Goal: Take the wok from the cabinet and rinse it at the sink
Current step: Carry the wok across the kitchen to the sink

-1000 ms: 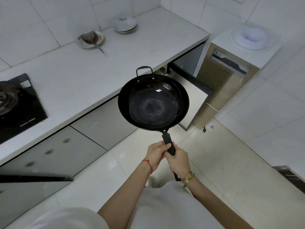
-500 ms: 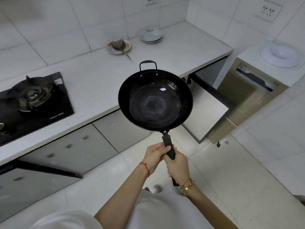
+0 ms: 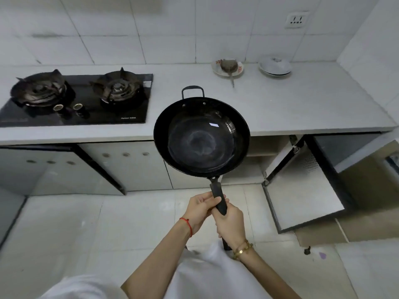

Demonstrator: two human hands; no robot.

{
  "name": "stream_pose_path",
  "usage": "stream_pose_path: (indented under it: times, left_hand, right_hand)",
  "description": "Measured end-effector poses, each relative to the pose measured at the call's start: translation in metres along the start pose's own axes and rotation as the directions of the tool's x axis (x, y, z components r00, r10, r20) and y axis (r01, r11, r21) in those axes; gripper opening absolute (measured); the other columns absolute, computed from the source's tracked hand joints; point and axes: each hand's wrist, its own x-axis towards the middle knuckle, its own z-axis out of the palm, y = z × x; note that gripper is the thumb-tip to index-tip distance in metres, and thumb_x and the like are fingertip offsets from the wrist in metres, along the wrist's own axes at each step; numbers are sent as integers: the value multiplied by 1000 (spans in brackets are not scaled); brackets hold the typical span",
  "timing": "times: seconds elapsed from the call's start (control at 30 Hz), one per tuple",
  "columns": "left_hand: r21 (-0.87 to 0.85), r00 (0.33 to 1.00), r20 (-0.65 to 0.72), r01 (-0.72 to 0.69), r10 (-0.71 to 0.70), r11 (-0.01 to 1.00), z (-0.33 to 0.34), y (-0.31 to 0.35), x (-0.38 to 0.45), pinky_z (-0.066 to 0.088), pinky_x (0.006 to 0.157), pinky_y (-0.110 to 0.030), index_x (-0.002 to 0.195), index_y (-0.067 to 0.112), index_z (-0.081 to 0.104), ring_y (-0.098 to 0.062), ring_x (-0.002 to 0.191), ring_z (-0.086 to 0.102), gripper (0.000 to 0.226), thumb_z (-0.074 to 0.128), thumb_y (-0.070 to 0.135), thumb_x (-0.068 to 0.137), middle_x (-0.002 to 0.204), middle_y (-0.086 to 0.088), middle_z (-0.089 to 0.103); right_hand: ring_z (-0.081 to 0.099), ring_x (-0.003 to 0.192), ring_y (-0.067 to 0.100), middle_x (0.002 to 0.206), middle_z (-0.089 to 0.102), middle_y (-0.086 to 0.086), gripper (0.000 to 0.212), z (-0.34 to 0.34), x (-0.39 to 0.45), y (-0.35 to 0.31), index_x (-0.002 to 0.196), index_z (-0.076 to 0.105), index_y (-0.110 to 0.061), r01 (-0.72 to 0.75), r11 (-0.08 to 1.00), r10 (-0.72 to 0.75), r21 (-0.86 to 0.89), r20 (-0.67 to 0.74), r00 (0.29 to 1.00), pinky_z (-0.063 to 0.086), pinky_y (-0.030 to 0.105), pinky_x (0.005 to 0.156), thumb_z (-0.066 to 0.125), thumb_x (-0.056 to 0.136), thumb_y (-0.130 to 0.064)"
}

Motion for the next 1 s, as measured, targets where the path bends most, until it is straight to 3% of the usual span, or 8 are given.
stream_pose_path:
  times: [0.2,0.47,0.77,1.0]
  left_hand:
    - [-91,981,-167,-114,98,989,13,-14,-15,53,94,-31,118,-6,65,-26,105,68,28,59,3,92,113,-23,70]
    - [-177,899,-403,-263,175,948,0,-29,-46,51,101,-37,115,-8,65,-29,107,67,27,59,1,91,113,-25,70]
    - [-232,758,-621,-419,197,878,-54,-25,-78,55,86,-25,115,-7,66,-24,102,69,26,59,2,92,113,-23,70]
    - [-229,662,-721,-506,204,831,-133,0,-99,55,86,-25,115,-9,65,-24,102,69,26,57,3,92,113,-23,70]
  right_hand:
    - [50,33,13,55,57,9,17,-13,7,4,74,58,-10,104,993,-94,-47,181,979,36,22,32,58,88,-20]
    - [53,41,11,51,56,-5,20,3,4,3,69,54,-28,287,953,-219,-101,428,877,38,20,39,58,89,-26]
    - [50,33,7,48,54,-3,21,68,-1,-25,69,55,-18,393,912,-224,-117,659,718,35,19,33,60,89,-26]
    - [51,36,6,49,54,-5,19,156,-7,-65,71,57,-22,463,880,-222,-108,768,601,37,20,36,59,89,-29]
